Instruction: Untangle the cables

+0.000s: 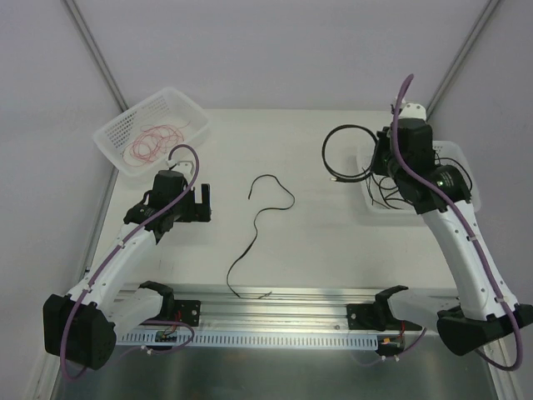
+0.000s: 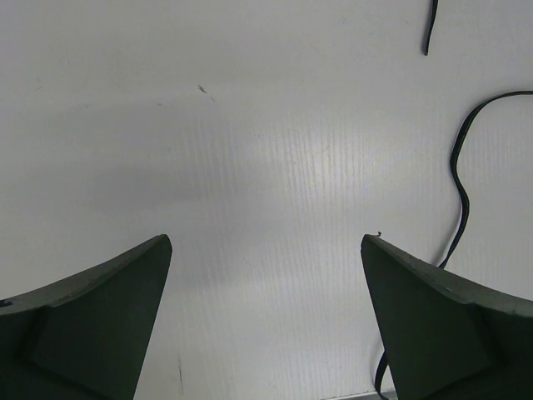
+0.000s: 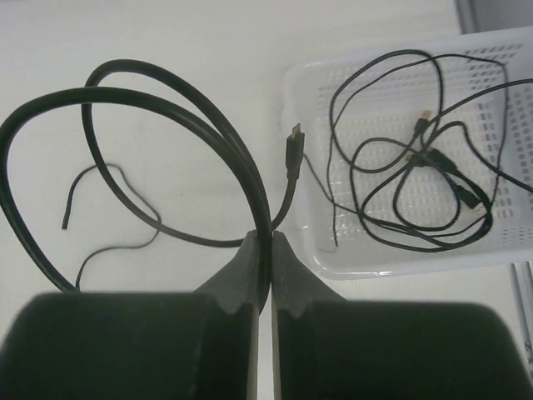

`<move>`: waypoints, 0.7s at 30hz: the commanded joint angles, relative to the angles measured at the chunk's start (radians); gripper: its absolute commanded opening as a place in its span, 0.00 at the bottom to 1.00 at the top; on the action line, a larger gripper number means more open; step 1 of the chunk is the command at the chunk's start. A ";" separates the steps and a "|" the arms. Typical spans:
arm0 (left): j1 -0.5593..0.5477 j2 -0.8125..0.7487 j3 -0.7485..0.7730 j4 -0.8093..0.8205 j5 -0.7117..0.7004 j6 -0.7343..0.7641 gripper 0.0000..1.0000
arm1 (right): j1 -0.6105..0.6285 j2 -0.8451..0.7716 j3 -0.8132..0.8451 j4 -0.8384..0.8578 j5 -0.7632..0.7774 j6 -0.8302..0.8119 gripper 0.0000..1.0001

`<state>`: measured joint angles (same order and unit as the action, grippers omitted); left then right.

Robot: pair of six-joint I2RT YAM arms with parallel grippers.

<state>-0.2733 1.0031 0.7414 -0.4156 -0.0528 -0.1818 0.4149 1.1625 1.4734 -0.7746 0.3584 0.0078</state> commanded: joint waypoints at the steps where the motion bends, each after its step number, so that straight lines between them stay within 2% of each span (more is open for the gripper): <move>1: 0.006 -0.003 0.004 0.018 0.014 0.021 0.99 | -0.091 -0.047 0.061 -0.017 0.014 -0.058 0.01; 12: 0.006 -0.003 0.003 0.018 0.018 0.021 0.99 | -0.519 0.008 -0.099 0.123 -0.128 0.047 0.01; 15: 0.006 -0.003 0.004 0.020 0.018 0.022 0.99 | -0.580 0.069 -0.142 0.169 -0.147 0.086 0.03; 16: 0.005 -0.003 0.004 0.018 0.019 0.022 0.99 | -0.590 0.086 -0.151 0.193 -0.147 0.096 0.07; 17: 0.005 -0.004 0.004 0.020 0.019 0.022 0.99 | -0.600 0.130 -0.153 0.196 -0.156 0.107 0.18; 18: 0.006 -0.004 0.004 0.020 0.022 0.024 0.99 | -0.613 0.153 -0.142 0.169 -0.167 0.118 0.36; 20: 0.006 -0.003 0.006 0.020 0.022 0.024 0.99 | -0.614 0.202 -0.116 0.140 -0.191 0.136 0.54; 21: 0.006 -0.003 0.004 0.018 0.022 0.024 0.99 | -0.613 0.203 -0.111 0.135 -0.202 0.139 0.67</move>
<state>-0.2733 1.0031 0.7414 -0.4156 -0.0528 -0.1814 -0.1925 1.3483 1.3258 -0.6598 0.2134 0.1078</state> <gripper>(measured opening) 0.992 0.581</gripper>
